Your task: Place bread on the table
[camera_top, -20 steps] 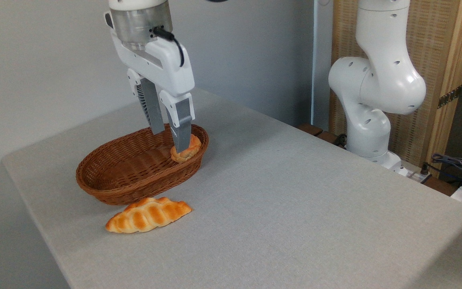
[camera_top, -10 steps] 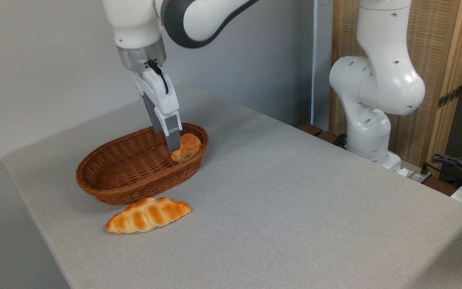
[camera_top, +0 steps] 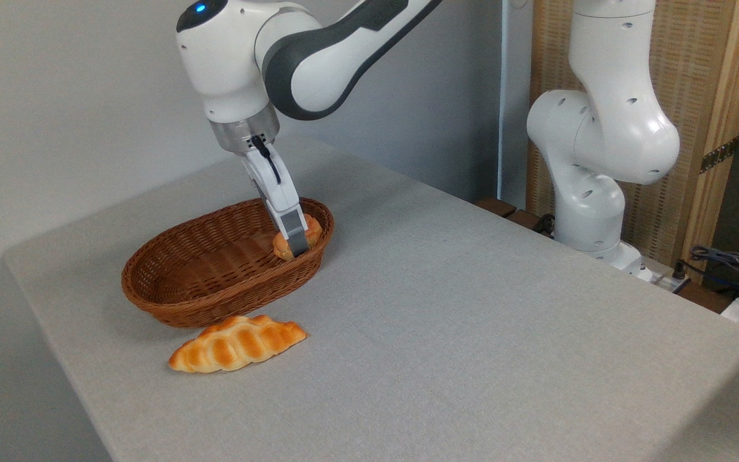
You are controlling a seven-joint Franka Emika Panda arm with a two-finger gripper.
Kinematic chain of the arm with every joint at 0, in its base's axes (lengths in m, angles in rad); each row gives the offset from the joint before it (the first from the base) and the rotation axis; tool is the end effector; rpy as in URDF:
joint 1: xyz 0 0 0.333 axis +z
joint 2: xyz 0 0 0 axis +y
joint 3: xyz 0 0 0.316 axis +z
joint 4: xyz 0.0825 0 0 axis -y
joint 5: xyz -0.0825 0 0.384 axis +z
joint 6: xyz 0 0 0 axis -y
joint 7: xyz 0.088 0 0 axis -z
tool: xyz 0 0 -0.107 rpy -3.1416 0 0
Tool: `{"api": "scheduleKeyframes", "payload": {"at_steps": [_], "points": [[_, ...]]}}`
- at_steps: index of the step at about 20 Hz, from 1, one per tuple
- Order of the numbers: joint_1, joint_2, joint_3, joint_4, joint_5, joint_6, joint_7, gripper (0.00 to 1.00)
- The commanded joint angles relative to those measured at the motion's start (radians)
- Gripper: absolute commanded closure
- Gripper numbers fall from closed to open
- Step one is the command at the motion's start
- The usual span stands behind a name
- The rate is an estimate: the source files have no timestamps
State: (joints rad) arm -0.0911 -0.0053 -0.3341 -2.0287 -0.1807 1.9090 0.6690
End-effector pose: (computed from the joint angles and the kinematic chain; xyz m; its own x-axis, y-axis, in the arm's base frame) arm 0.4847 -0.2338 0.4402 0.5203 -0.8540 0.0057 -0.8374 -0.5089 0.1994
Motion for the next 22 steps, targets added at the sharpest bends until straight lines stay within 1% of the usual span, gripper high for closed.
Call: {"api": "scheduleKeyframes", "payload": {"at_steps": [1, 2, 3, 14, 16, 17, 19, 21, 22], "points": [[-0.006, 0.008, -0.014, -0.042, -0.022, 0.068, 0.004, 0.30], [-0.006, 0.008, -0.016, -0.044, -0.022, 0.076, 0.004, 0.60], [-0.006, 0.008, -0.016, -0.044, -0.020, 0.078, 0.006, 0.62], [-0.004, 0.007, -0.014, -0.036, -0.019, 0.070, 0.003, 0.64], [-0.001, -0.001, -0.002, -0.001, -0.019, 0.061, 0.001, 0.64], [0.005, -0.001, 0.004, 0.039, -0.022, 0.033, 0.001, 0.64], [0.007, 0.004, 0.062, 0.129, -0.026, -0.057, 0.006, 0.64], [0.007, 0.001, 0.119, 0.188, -0.049, -0.138, 0.023, 0.63], [0.007, 0.001, 0.147, 0.206, -0.049, -0.183, 0.038, 0.63]]}}
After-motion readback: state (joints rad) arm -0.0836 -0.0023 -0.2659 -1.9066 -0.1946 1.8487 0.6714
